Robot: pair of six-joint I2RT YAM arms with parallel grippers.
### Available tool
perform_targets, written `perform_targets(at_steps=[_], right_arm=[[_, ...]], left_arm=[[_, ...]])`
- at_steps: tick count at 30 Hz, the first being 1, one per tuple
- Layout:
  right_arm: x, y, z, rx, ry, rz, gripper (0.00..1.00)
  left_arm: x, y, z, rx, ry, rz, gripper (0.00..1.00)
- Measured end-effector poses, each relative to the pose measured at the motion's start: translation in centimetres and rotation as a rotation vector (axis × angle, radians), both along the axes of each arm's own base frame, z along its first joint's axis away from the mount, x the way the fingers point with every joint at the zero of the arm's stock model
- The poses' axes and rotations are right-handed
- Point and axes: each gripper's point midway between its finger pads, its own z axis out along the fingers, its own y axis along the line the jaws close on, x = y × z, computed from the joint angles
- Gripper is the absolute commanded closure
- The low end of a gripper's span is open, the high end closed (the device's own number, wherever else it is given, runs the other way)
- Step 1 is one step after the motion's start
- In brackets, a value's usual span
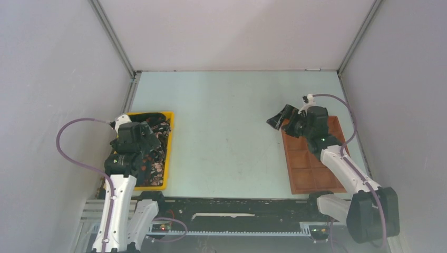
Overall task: Roll the ties
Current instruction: Move the storage box to the corner of the board.
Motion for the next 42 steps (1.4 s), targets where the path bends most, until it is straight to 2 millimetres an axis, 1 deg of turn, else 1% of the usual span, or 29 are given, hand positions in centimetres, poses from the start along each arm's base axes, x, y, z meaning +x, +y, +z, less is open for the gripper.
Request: perform_targets(at_steps=[4,9,11,14,17,19,21,25,29,36,38,40,41,42], right_arm=[[0.3,2.3,-0.8,-0.066,0.030,0.055,0.00],[1.1,5.1,-0.7,-0.144,0.025,0.124,0.00],[1.1,6.6,-0.7,-0.179,0.009,0.171,0.00],[0.6,8.9,-0.8,-0.222,-0.023,0.252,0.00],[-0.2,11.3,-0.9,-0.248,-0.052,0.342,0.00],[-0.8,12.6,-0.8,-0.244,-0.066,0.395,0.00],[-1.4,13.4,-0.8,-0.234,-0.073,0.438,0.00],[-2.2,14.1,-0.6,-0.207,-0.069,0.490,0.00],[-2.7,14.5,-0.4,-0.188,-0.067,0.523,0.00],[-3.0,14.5,-0.6,-0.195,-0.065,0.542,0.00],[-3.1,14.2,-1.0,-0.209,-0.055,0.539,0.00],[-3.1,13.9,-1.3,-0.225,-0.040,0.527,0.00],[-3.0,13.6,-1.6,-0.238,-0.029,0.515,0.00],[-3.0,13.3,-2.0,-0.253,-0.015,0.502,0.00]], left_arm=[[0.4,0.0,-0.3,-0.016,-0.008,0.003,0.01],[0.6,0.1,-0.3,-0.027,-0.026,0.023,0.01],[0.6,0.2,-0.3,-0.028,-0.029,0.035,0.02],[0.6,0.5,-0.3,-0.027,-0.028,0.058,0.02],[0.8,0.6,-0.9,-0.027,0.000,0.068,0.01],[1.0,0.7,-1.7,-0.031,0.042,0.073,0.05],[1.3,0.7,-2.8,-0.043,0.099,0.075,0.10],[1.8,0.6,-5.4,-0.077,0.217,0.074,0.11],[2.3,0.5,-6.7,-0.088,0.268,0.063,0.12],[4.0,0.2,-8.3,-0.115,0.325,0.055,0.16],[4.1,0.1,-8.7,-0.123,0.335,0.057,0.14],[4.4,-0.2,-8.8,-0.139,0.329,0.053,0.11],[4.5,-0.3,-8.7,-0.145,0.322,0.050,0.11],[4.7,-0.4,-8.6,-0.150,0.313,0.049,0.13]])
